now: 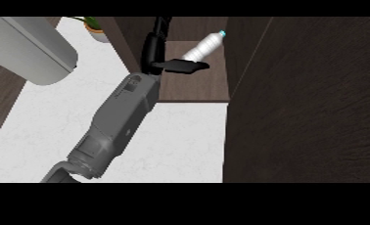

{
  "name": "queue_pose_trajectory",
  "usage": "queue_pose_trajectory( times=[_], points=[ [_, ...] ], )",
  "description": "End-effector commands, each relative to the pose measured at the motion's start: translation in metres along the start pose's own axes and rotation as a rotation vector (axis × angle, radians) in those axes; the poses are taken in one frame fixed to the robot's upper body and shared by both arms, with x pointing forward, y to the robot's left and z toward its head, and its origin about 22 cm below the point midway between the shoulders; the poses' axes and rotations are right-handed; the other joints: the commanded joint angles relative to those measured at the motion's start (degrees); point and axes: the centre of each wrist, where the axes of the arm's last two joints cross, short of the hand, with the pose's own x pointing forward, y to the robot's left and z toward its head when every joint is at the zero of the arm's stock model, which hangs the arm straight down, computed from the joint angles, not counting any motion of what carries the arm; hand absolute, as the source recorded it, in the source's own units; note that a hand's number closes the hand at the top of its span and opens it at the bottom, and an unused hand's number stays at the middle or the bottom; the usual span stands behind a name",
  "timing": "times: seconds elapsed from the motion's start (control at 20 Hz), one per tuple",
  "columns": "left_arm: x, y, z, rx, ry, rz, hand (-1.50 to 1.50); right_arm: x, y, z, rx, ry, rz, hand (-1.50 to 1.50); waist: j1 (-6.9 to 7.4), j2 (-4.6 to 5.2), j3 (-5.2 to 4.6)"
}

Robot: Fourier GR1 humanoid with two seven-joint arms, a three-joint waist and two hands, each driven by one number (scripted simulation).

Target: Pick up the bottled water, place it into the cabinet and close the cabinet

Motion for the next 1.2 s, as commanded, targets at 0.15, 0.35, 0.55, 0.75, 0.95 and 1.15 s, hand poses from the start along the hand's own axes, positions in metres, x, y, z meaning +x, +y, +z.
queue_pose_trajectory(
  times=[0.15, 0.35, 0.55, 0.75, 0.95, 1.15],
  points=[
    [-0.005, 0.020, 0.040, 0.028, 0.057, 0.124, -1.50, 0.016, 0.003, 0.009, -0.016, 0.010, -0.001, -1.50, 2.56, -1.12, -0.22],
    [0.001, 0.018, 0.067, 0.027, 0.045, 0.184, -1.50, 0.005, 0.003, 0.006, -0.016, 0.009, 0.000, -1.50, 2.93, -1.02, -0.20],
    [0.029, 0.008, 0.089, 0.003, 0.029, 0.227, -1.50, 0.011, 0.004, 0.014, -0.023, 0.038, 0.003, -1.50, 3.07, -1.26, -0.17],
    [0.068, 0.011, 0.122, -0.015, 0.024, 0.269, -1.50, 0.008, 0.017, 0.003, 0.000, 0.008, -0.013, -1.50, 2.14, -0.74, -0.19],
    [0.096, 0.018, 0.171, -0.013, 0.042, 0.299, -1.50, 0.007, 0.014, 0.007, 0.052, 0.015, 0.074, -1.50, 1.74, -0.67, -0.20],
    [0.124, 0.022, 0.196, -0.019, 0.015, 0.310, -1.50, 0.011, 0.008, 0.000, 0.189, 0.069, 0.114, 1.50, 0.83, -0.14, -0.21]
  ],
)
